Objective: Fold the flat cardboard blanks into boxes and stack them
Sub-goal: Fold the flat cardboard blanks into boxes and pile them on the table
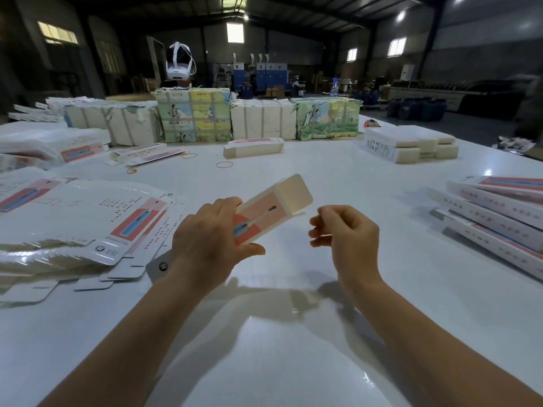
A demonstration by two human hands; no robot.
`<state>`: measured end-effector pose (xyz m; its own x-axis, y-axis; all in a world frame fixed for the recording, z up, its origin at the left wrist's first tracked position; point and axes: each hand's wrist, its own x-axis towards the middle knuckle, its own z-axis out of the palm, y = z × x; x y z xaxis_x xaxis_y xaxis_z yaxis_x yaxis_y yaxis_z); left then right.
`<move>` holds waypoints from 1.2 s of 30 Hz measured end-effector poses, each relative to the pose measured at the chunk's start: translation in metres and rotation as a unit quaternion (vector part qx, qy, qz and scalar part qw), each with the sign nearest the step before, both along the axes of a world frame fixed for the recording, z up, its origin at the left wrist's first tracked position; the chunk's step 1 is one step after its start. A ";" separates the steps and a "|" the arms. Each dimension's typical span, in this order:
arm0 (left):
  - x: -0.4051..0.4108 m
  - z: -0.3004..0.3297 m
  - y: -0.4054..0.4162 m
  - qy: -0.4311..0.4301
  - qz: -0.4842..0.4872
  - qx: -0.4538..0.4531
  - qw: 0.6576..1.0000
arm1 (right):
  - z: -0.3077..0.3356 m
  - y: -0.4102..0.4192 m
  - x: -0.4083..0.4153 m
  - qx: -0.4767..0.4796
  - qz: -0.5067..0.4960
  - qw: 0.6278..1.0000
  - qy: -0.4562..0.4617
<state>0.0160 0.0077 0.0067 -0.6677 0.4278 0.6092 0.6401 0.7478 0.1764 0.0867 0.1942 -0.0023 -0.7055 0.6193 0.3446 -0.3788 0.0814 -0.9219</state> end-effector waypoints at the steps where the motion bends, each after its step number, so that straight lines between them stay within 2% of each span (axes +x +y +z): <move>1: 0.000 -0.001 0.001 -0.007 0.000 0.005 1.000 | -0.002 -0.005 0.000 0.036 0.001 0.999 0.006; 6: 0.000 -0.004 0.005 -0.044 -0.011 0.001 0.999 | -0.008 -0.018 -0.001 0.106 0.030 0.994 0.013; 13: 0.000 -0.007 0.007 -0.091 -0.034 -0.033 0.995 | -0.009 -0.020 0.001 0.205 0.016 0.979 0.014; 19: -0.001 -0.006 0.005 -0.127 -0.046 -0.061 0.989 | -0.010 -0.013 -0.002 0.199 0.049 0.978 -0.050; 24: 0.000 -0.007 0.003 -0.094 -0.041 -0.108 0.989 | -0.009 -0.006 -0.006 0.229 0.105 0.957 -0.143; 31: 0.005 -0.010 0.012 -0.087 -0.022 -0.075 0.993 | -0.009 -0.013 -0.004 0.185 0.097 0.973 -0.100; 34: 0.005 -0.013 0.014 -0.095 -0.015 -0.074 0.993 | -0.009 -0.014 -0.005 0.216 0.099 0.965 -0.112; 36: 0.005 -0.013 0.014 -0.099 -0.015 -0.068 0.993 | -0.007 -0.014 -0.004 0.255 0.059 0.957 -0.124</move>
<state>0.0206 0.0214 -0.0061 -0.7541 0.5188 0.4027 0.6256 0.7540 0.2002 0.0823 0.1805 -0.0094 -0.8593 0.3263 0.3938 -0.1876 0.5152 -0.8363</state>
